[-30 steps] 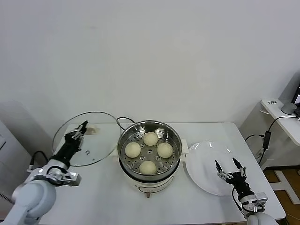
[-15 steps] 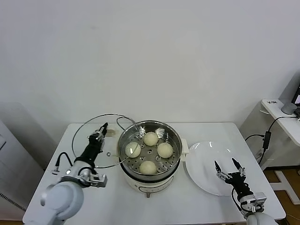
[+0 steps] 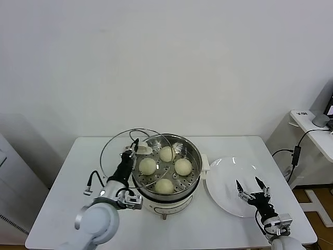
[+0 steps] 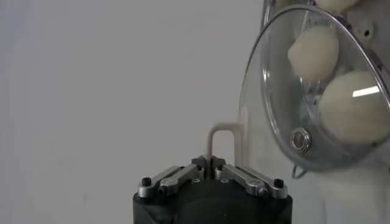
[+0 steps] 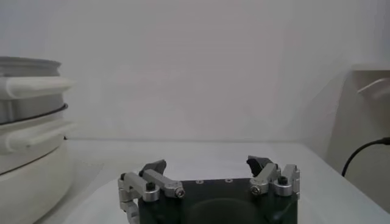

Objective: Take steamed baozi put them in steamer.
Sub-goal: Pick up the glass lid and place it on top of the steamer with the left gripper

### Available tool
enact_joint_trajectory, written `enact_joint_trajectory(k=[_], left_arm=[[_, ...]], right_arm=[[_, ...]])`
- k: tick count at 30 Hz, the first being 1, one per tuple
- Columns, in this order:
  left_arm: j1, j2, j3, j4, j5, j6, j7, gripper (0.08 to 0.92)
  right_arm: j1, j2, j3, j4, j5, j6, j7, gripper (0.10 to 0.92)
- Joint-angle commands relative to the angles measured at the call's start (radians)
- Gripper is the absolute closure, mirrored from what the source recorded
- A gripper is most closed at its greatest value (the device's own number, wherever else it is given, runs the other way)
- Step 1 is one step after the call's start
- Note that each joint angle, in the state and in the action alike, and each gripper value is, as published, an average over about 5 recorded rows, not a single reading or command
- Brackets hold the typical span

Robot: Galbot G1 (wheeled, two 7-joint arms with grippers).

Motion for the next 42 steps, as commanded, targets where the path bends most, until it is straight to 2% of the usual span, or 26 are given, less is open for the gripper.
enact_joint_trajectory(k=[1,13,31,42], left_arm=[[-0.054,-0.080,0.106,0.036,0.068,0.038,0.010,0.891],[-0.084,-0.153,0.148,0.072,0.090,0.051,0.014,0.891],[-0.066,-0.235,0.164,0.122,0.178,0.061,0.030,0.891],[-0.067,-0.258,0.163,0.154,0.196,0.062,0.033,0.891]], right_arm=[[0.000,0.003,0.003,-0.011,-0.006,0.003,0.000,0.203],[-0.005,0.006,0.012,-0.024,-0.007,0.007,-0.003,0.203],[-0.003,0.010,0.015,-0.039,-0.007,0.012,-0.006,0.203],[-0.001,0.010,0.027,-0.062,-0.007,0.020,-0.015,0.203]])
